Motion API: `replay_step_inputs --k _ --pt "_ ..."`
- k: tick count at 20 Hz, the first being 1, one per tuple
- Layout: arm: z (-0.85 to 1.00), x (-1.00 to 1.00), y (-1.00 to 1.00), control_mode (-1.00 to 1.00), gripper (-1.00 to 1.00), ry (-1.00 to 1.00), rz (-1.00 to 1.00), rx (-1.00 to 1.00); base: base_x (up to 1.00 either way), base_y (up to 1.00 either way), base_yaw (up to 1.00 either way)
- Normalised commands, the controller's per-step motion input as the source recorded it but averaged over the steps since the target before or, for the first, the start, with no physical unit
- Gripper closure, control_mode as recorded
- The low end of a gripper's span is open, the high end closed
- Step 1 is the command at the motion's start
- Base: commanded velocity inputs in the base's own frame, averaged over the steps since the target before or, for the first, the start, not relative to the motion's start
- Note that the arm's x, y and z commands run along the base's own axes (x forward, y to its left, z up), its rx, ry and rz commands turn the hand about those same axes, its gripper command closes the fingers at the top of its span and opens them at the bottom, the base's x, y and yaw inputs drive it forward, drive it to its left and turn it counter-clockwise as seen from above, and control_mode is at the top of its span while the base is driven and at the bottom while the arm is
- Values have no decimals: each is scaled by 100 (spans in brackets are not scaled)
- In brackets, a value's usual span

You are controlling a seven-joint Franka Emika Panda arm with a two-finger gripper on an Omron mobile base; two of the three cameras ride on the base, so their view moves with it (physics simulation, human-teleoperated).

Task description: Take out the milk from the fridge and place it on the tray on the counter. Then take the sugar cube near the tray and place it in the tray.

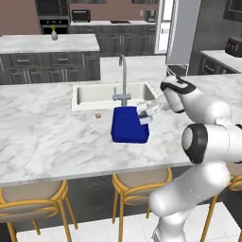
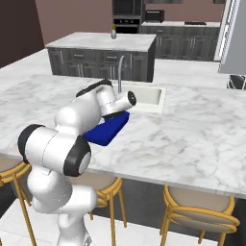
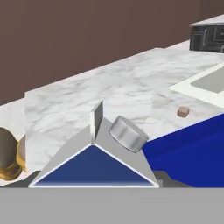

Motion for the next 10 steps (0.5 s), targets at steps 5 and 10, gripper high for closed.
replay_step_inputs --k 5,10 --pt "-19 70 0 -100 100 0 18 1 0 0 0" --pt "-25 27 0 -100 100 -22 15 6 0 0 0"
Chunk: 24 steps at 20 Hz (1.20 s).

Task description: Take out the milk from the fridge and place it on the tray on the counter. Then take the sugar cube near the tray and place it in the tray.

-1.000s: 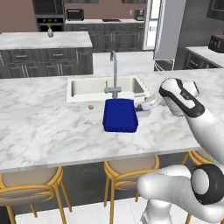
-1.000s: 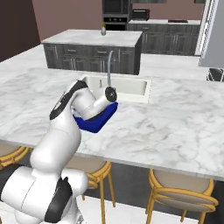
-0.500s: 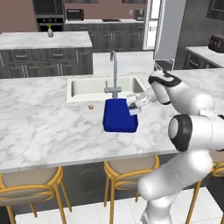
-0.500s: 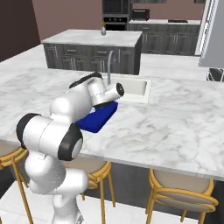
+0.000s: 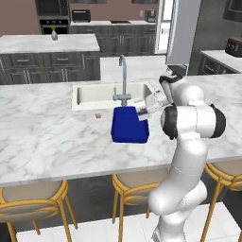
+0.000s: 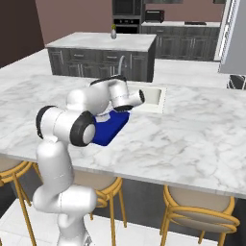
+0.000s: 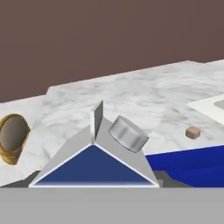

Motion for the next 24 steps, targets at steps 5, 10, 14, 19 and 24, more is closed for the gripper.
replay_step_inputs --k 5,10,14,19,24 --pt "-46 41 0 -100 100 -30 10 1 0 0 0" --pt "-29 45 0 -100 100 -5 6 0 0 0 0" --pt "-3 49 0 -100 100 0 5 1 0 0 0" --pt "-3 42 0 -100 100 1 11 2 0 0 0" --pt "-29 35 0 -100 100 0 7 10 0 0 0"
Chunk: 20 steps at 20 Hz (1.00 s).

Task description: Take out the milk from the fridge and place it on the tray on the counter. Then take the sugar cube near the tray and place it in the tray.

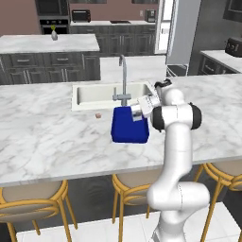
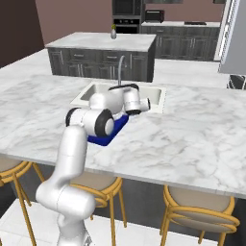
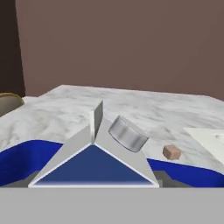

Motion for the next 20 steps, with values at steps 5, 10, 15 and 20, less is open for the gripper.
replay_step_inputs --k 5,10,15,20 --pt "-47 24 0 -100 100 0 4 13 0 0 0" --pt "-45 28 0 -100 100 0 1 9 0 0 0" --pt "-33 35 0 -100 100 0 0 1 0 0 0" --pt "-22 29 0 -100 100 0 0 0 0 0 0"
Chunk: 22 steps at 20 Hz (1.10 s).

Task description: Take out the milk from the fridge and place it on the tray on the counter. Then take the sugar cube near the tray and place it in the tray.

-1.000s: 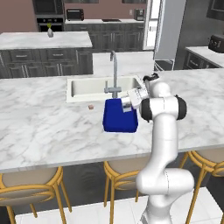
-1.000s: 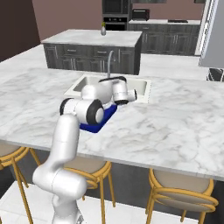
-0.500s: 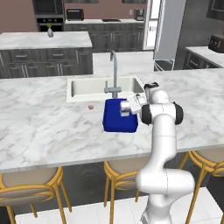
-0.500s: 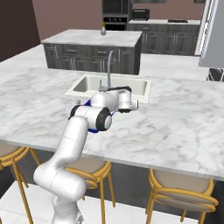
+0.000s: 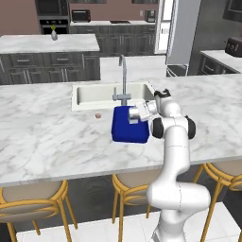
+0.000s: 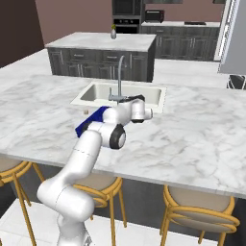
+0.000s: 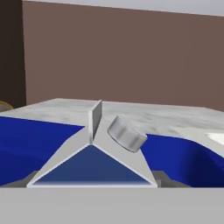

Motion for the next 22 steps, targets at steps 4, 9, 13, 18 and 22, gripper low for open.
replay_step_inputs --k 4,9,13,18,22 --pt "-21 3 3 -100 100 0 0 0 0 0 0" --pt "-38 5 0 -100 100 0 0 0 0 0 0" --pt "-43 0 3 -100 -100 -2 0 0 0 0 0" --pt "-5 0 0 -100 -100 0 -1 0 0 0 0" --pt "6 0 0 -100 -100 0 0 0 0 0 0"
